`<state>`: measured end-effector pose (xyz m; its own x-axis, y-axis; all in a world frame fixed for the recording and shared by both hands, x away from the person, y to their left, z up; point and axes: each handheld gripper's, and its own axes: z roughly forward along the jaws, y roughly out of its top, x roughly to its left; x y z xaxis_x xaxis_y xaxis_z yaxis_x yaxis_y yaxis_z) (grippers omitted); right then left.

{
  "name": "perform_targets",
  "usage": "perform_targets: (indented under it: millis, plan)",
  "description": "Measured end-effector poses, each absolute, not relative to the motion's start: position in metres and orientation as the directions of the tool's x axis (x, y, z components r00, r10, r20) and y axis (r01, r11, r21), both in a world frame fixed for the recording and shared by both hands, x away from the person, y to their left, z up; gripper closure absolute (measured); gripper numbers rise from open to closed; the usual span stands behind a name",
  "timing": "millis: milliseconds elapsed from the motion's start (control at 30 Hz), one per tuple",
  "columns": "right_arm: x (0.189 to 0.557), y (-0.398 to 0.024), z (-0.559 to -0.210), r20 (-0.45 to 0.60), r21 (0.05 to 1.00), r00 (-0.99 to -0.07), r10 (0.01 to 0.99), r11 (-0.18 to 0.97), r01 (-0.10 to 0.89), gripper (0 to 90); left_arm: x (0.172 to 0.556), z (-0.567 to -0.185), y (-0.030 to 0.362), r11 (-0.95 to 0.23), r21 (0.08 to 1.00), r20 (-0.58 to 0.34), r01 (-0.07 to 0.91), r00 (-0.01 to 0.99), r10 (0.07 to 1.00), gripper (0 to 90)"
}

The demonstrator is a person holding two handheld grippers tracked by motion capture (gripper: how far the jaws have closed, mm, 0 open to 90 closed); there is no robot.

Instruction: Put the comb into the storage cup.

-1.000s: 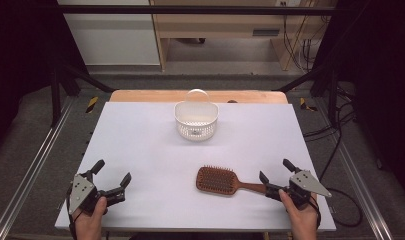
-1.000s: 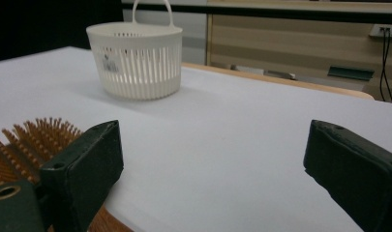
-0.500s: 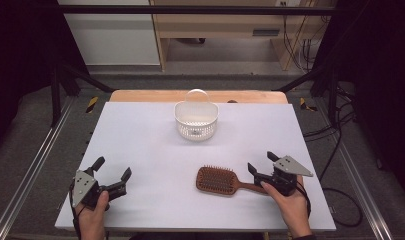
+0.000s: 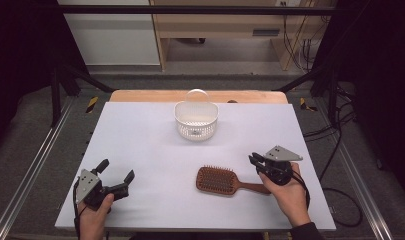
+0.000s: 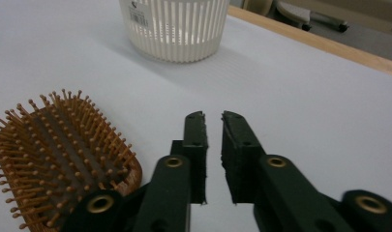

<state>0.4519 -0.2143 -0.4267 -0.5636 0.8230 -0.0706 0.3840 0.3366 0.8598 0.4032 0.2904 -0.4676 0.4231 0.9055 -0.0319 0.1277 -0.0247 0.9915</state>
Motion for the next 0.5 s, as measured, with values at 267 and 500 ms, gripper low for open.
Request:
perform_targets:
  millis: [267, 500]
  plan:
    - [0.459, -0.210, -0.439, -0.023, 0.780, -0.612, 0.791, 0.396, 0.484, 90.0, 0.402, -0.469, 0.287, -0.055, 0.990, -0.005, 0.131, 0.418, 0.908, 2.0]
    - [0.452, -0.213, -0.451, -0.025, 0.706, -0.637, 0.770, 0.465, 0.534, 90.0, 0.400, -0.468, 0.287, -0.072, 0.989, 0.012, 0.126, 0.424, 0.906, 2.2]
